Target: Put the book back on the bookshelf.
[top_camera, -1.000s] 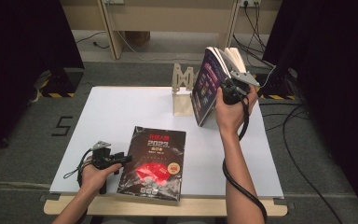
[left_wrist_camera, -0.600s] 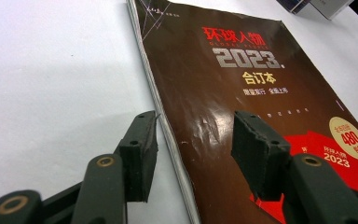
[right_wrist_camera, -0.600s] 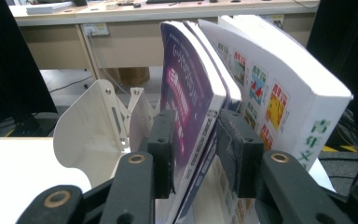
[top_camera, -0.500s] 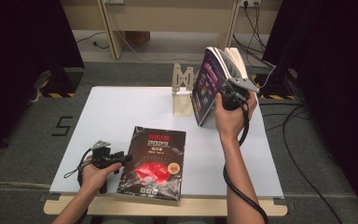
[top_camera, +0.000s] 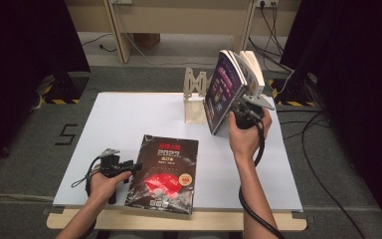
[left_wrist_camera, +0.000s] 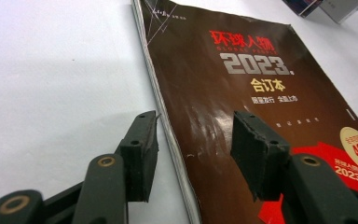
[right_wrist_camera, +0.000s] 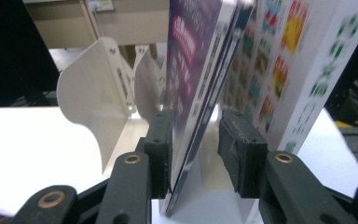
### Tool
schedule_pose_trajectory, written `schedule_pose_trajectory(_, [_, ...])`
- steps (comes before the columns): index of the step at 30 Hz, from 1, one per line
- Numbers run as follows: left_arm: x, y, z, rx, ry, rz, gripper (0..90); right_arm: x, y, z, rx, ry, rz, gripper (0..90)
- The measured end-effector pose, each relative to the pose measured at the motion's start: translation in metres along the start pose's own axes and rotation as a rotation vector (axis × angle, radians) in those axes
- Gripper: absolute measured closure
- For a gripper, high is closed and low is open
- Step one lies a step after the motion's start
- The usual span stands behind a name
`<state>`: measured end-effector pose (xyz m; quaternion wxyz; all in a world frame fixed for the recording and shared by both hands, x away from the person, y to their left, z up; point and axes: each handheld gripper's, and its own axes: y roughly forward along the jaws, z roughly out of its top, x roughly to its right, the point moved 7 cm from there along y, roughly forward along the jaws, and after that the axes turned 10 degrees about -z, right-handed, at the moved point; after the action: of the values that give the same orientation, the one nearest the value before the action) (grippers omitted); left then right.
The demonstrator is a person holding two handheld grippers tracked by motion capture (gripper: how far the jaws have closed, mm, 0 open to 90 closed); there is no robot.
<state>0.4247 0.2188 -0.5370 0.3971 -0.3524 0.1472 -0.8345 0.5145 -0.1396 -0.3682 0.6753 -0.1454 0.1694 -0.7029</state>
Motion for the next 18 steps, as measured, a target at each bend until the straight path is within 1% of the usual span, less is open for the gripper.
schedule_pose_trajectory(2, [-0.001, 0.002, -0.001, -0.005, 0.001, 0.012, 49.9, -0.002, 0.001, -0.008, -0.02, -0.002, 0.011, 64.5])
schedule_pose_trajectory(6, [-0.002, 0.002, 0.0, -0.001, 0.003, 0.017, 50.3, -0.004, 0.003, -0.027, -0.063, -0.021, 0.022, 64.3])
schedule_pose_trajectory(8, [-0.003, 0.0, 0.0, 0.0, 0.023, 0.045, 50.5, -0.005, 0.005, -0.035, -0.085, -0.023, 0.027, 64.3])
schedule_pose_trajectory(9, [-0.004, 0.0, 0.0, -0.001, 0.024, 0.049, 50.5, -0.006, 0.006, -0.039, -0.091, -0.025, 0.032, 64.2])
schedule_pose_trajectory(11, [-0.005, 0.0, 0.0, 0.001, 0.014, 0.05, 50.9, -0.007, 0.007, -0.045, -0.102, -0.028, 0.035, 64.0])
schedule_pose_trajectory(14, [-0.005, 0.001, 0.0, -0.001, 0.021, 0.046, 51.2, -0.01, 0.009, -0.054, -0.124, -0.028, 0.045, 63.6])
schedule_pose_trajectory(18, [-0.004, 0.002, 0.0, -0.003, 0.019, 0.042, 52.9, -0.014, 0.012, -0.064, -0.149, -0.029, 0.055, 63.5])
